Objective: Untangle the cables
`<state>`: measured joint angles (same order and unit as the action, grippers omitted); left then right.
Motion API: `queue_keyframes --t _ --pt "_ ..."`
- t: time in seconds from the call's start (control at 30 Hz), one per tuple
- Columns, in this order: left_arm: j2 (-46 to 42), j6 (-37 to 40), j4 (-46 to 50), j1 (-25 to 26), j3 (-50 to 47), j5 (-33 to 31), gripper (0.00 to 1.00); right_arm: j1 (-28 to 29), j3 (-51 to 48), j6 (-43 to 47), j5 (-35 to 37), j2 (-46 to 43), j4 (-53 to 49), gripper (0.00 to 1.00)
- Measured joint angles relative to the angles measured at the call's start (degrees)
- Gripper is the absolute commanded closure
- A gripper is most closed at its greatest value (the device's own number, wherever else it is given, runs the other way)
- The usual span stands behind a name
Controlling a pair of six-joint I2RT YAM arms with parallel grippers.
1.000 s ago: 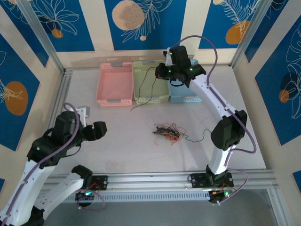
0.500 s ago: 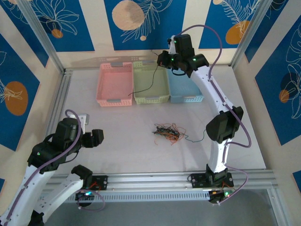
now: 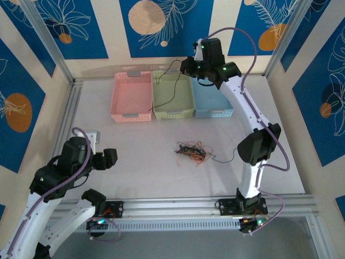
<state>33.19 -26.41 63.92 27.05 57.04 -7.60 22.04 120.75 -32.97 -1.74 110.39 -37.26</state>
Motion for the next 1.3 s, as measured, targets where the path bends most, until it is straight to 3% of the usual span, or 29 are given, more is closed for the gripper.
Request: queue_keyframes --t 0.27,0.5,0.93,1.3 --pt "0.0 0.0 0.0 0.0 0.0 0.0 0.22 -0.3 0.4 -1.4 0.4 8.2 0.1 1.0" --pt "-0.1 0.0 0.0 -0.2 0.0 -0.2 0.22 -1.5 2.4 -2.3 5.3 14.2 0.4 1.0" --pt "-0.1 0.0 0.0 -0.3 -0.2 -0.4 0.22 -4.1 3.6 -4.6 15.4 16.7 2.7 1.0" --pt "-0.3 0.0 0.0 -0.3 -0.2 -0.4 0.22 1.0 0.5 -2.4 14.8 19.3 3.2 1.0"
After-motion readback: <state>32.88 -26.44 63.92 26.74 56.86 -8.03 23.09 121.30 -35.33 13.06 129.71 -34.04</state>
